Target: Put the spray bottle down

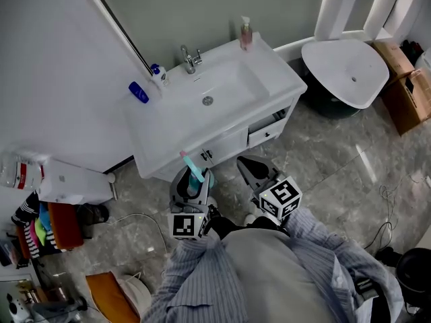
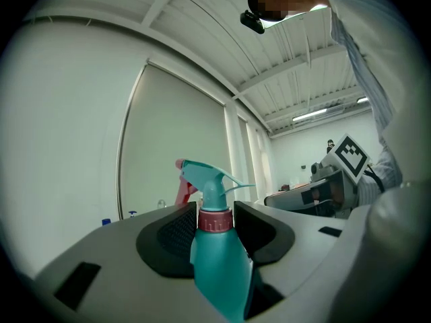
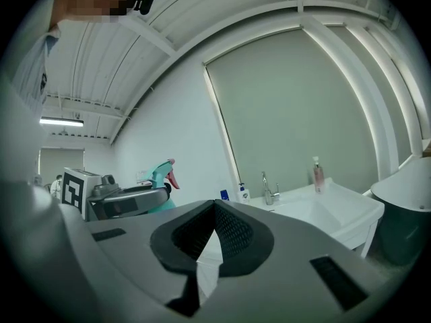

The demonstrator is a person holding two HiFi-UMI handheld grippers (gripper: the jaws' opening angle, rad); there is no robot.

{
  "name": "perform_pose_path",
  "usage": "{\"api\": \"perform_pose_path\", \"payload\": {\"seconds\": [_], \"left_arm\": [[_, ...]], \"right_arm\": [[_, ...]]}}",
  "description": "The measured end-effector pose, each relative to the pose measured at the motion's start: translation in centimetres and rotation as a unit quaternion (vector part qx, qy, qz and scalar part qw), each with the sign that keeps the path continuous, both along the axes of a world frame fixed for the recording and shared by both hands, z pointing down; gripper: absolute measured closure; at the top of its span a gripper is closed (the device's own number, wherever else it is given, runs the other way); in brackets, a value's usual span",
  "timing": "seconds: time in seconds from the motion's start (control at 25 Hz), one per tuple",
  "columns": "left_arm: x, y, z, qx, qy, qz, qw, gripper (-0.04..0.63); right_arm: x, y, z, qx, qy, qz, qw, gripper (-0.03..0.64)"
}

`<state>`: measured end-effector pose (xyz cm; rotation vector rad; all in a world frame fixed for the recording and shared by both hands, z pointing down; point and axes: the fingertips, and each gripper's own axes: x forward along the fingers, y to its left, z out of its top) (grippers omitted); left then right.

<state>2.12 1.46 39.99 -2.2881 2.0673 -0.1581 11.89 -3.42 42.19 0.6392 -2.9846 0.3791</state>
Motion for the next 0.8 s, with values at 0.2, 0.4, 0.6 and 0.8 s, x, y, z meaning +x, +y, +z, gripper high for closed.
{"api": "perform_pose_path", "payload": {"seconds": [0.2, 0.4, 0.6, 0.8], "left_arm": [[-2.8, -3.0, 0.8, 0.001, 0.005, 0.005, 1.0000, 0.422], [-6.7, -6.8, 1.4, 0.005, 0.010, 0.020, 0.9997, 0.422], [-10.6, -11.3, 1.8, 0.001, 0.014, 0.039, 0.9991, 0.423], [-14.2, -15.4, 2.7, -0.004, 0.016, 0.054, 0.9984, 0.423]], "right_arm": [[-2.4, -2.7, 0.2, 0.005, 0.004, 0.008, 1.000, 0.601], [-6.2, -5.8, 0.3, 0.010, 0.007, 0.020, 1.000, 0.601], [-10.2, -9.1, -0.1, 0.008, 0.013, 0.033, 0.999, 0.601], [-14.6, -12.0, 0.5, -0.002, 0.029, 0.032, 0.999, 0.601]]}}
